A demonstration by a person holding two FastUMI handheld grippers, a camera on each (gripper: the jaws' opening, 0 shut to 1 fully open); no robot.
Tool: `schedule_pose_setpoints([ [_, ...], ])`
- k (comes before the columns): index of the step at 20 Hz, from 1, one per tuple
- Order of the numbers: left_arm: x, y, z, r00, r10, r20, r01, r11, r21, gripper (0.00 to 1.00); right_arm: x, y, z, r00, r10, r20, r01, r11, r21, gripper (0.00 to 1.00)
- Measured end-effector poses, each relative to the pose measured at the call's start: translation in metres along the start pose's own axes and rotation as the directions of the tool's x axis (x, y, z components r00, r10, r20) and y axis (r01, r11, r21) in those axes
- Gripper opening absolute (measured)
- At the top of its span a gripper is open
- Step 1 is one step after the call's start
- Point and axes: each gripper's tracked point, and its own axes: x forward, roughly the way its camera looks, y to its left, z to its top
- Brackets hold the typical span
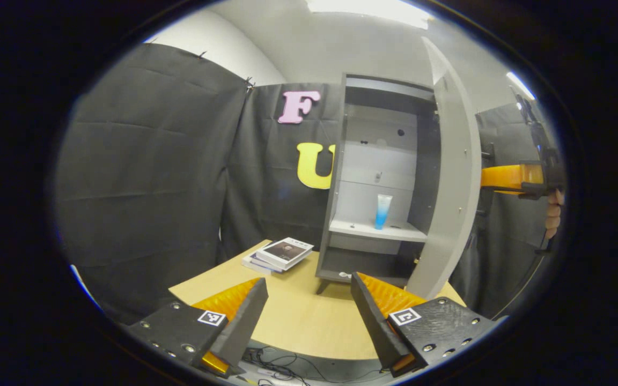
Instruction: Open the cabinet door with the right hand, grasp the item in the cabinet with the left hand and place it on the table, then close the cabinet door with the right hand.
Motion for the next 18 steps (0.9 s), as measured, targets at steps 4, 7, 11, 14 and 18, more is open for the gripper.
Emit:
schedule_pose_setpoints([
  [4, 0.01, -0.025, -0.004, 0.999, -0.04, -0.006, 0.04, 0.999, 0.013, 0.94, -0.018, -0.019, -0.001, 1.0, -0.022, 0.015, 0.021, 1.0, 0.011, 0.14],
  [7, 0.013, -0.049, -0.008, 0.997, -0.079, -0.01, 0.079, 0.996, 0.034, 0.93, -0.033, -0.035, -0.007, 0.998, -0.055, 0.027, 0.054, 0.998, 0.022, 0.12],
  [11, 0.021, -0.076, -0.012, 0.992, -0.123, -0.021, 0.124, 0.99, 0.068, 0.93, -0.049, -0.052, -0.008, 0.995, -0.099, 0.029, 0.098, 0.994, 0.037, 0.12],
  [14, 0.024, -0.097, -0.014, 0.986, -0.162, -0.025, 0.164, 0.983, 0.082, 0.94, -0.058, -0.069, -0.007, 0.986, -0.159, 0.041, 0.158, 0.987, 0.031, 0.12],
  [18, 0.03, -0.122, -0.019, 0.979, -0.202, -0.038, 0.205, 0.973, 0.102, 0.93, -0.069, -0.082, -0.007, 0.98, -0.197, 0.04, 0.194, 0.978, 0.074, 0.09],
])
